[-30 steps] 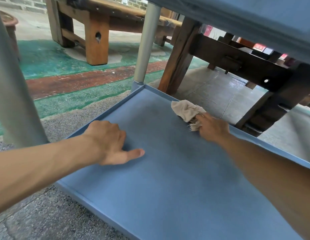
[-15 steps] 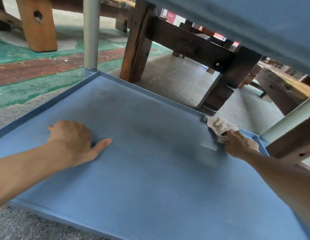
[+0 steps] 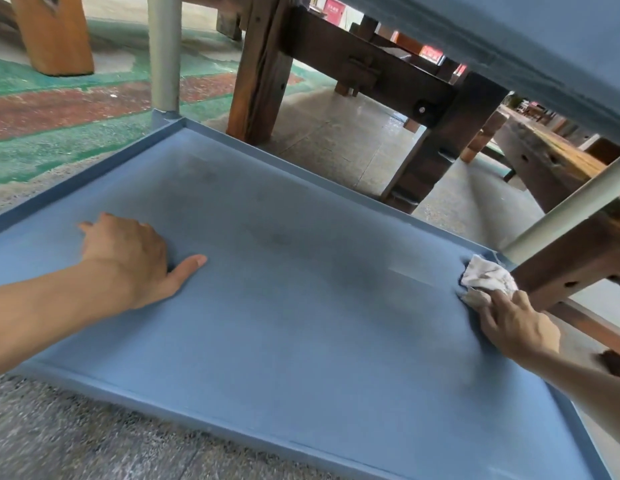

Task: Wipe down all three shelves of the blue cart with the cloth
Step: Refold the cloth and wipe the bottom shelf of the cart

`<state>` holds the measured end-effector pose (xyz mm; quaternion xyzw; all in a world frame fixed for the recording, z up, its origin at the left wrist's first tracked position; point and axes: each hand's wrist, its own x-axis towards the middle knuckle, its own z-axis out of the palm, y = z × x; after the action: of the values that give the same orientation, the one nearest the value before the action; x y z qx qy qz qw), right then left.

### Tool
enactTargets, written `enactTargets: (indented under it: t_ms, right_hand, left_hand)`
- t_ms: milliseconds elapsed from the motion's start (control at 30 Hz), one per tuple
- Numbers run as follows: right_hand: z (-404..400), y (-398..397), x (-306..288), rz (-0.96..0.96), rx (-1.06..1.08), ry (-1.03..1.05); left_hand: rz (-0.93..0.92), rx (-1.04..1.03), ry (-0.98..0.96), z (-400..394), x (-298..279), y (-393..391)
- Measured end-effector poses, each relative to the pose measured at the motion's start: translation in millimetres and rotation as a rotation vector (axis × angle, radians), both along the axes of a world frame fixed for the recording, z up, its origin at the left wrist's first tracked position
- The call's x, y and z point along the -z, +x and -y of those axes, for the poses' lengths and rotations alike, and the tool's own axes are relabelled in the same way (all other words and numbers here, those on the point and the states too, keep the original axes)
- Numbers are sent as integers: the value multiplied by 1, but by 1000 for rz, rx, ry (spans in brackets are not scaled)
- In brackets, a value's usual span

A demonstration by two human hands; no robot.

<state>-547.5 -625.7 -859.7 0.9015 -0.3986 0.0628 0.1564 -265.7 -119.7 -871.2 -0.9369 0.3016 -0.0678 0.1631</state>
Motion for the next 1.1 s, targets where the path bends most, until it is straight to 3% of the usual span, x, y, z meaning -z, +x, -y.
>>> enactTargets:
  t_ms: [200, 467, 700, 933, 1100]
  right_hand:
    - [-72, -60, -10, 3, 54, 107]
    - [-158, -125, -19, -29, 91, 133]
    - [-221, -116, -17, 44, 129, 174]
    - [-282, -69, -16, 94, -52, 258]
    - [-336, -24, -10, 138, -322, 311]
  left_hand:
    - [32, 117, -108, -19, 3, 18]
    - [-4, 13, -132, -33, 17, 6]
    - [38, -62, -170, -38, -4, -18]
    - [-43, -14, -282, -52, -13, -22]
    - [-65, 7, -325, -66, -12, -22]
